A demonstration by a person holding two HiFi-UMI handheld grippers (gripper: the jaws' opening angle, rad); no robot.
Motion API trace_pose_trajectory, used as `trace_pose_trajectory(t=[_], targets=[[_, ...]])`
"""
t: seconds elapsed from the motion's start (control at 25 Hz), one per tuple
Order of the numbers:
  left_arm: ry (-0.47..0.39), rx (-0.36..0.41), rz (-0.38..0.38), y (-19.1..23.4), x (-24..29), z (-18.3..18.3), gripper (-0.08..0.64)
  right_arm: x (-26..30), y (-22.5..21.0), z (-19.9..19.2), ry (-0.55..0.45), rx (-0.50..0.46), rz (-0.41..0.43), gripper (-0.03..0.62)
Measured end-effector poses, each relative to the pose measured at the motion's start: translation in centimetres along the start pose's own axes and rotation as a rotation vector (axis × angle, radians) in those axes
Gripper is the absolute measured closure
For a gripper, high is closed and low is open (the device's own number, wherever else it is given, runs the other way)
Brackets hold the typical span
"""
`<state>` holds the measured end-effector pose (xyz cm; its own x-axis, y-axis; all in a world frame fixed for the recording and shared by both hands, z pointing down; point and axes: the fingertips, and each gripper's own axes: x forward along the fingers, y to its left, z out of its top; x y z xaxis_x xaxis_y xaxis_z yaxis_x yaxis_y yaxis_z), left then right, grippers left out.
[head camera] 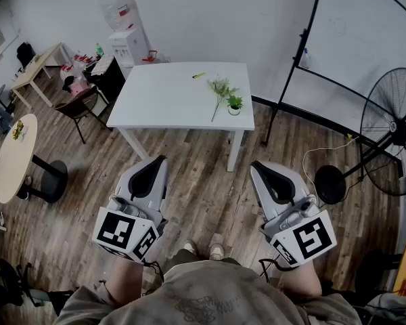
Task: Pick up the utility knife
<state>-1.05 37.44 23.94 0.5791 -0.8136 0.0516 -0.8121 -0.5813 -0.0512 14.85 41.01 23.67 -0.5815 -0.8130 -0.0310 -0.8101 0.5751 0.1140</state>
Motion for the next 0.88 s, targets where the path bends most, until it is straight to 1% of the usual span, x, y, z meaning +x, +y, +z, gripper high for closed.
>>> trace_pose_trajectory(t=[0.12,0.28,0.52,0.64,0.76,0.88], targets=[[-0.012,-0.008,0.000,-0.5,-0.4,0.0,0.560,-0.5,0.2,0.2,-0.029,0.038,0.015,0.565],[-0.029,-0.009,0.007,-0.6,-0.5,0.4,0.560,-0.7,0.0,0.2,-0.037,0.040,0.020,0.565],[-0.001,-0.003,0.001,-1.3,-0.3,-0.2,0.560,-0.9,0.0,-0.1,-0.026,0.051,0.034,0.565],[0.006,-0.001,0.015,-1.3,-0.5,-0.4,0.560,-1.0,0.0,-0.1,-0.027,0.048,0.038,0.565],[0.004,0.001,0.022,-1.0,-0.7,-0.3,0.560,-0.9,-0.2,-0.1,-0.040,0.046,0.020,0.565],[0.006,0.005,0.028,-0.6,-0.9,-0.3,0.560,-1.0,-0.9,0.1,-0.068,0.064,-0.022,0.563]])
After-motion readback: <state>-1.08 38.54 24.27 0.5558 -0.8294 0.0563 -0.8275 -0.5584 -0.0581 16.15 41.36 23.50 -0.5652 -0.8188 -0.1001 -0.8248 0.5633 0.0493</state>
